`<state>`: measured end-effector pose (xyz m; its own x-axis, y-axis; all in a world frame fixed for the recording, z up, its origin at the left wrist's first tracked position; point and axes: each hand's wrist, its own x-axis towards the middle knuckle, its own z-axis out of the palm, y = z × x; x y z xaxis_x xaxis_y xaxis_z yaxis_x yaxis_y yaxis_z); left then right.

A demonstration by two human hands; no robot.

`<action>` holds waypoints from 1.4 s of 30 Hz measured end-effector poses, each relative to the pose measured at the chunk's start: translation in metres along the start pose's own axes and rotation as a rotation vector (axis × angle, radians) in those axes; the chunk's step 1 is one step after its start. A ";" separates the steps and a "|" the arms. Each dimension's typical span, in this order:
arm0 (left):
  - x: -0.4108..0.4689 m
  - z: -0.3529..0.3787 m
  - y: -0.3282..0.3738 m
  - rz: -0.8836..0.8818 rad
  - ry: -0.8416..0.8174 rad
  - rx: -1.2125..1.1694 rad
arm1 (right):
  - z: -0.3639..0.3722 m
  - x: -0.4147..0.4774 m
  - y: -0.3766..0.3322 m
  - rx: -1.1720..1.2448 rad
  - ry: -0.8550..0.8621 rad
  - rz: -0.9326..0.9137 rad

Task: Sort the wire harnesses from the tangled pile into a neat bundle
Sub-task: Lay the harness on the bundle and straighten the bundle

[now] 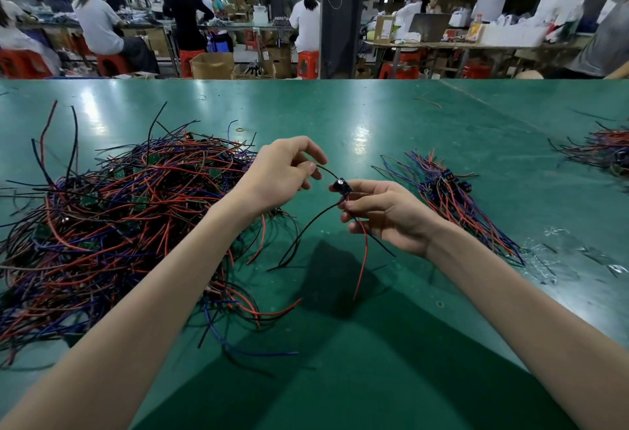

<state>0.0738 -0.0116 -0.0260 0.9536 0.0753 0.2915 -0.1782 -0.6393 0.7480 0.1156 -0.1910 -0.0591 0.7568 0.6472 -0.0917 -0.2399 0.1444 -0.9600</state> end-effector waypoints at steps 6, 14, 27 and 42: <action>-0.003 0.009 0.002 0.066 -0.065 0.063 | 0.004 0.000 0.001 -0.011 0.066 -0.011; -0.004 0.016 0.000 0.106 -0.194 0.033 | 0.005 0.000 0.002 -0.097 0.148 -0.067; -0.001 0.007 -0.002 -0.030 -0.304 0.099 | 0.000 0.003 0.006 -0.674 0.219 -0.293; -0.003 0.009 0.003 -0.288 -0.305 -0.231 | 0.002 -0.004 0.004 -0.592 0.195 -0.340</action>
<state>0.0723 -0.0209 -0.0296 0.9936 -0.0260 -0.1095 0.0873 -0.4359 0.8958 0.1098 -0.1914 -0.0621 0.8394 0.4846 0.2460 0.3581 -0.1526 -0.9211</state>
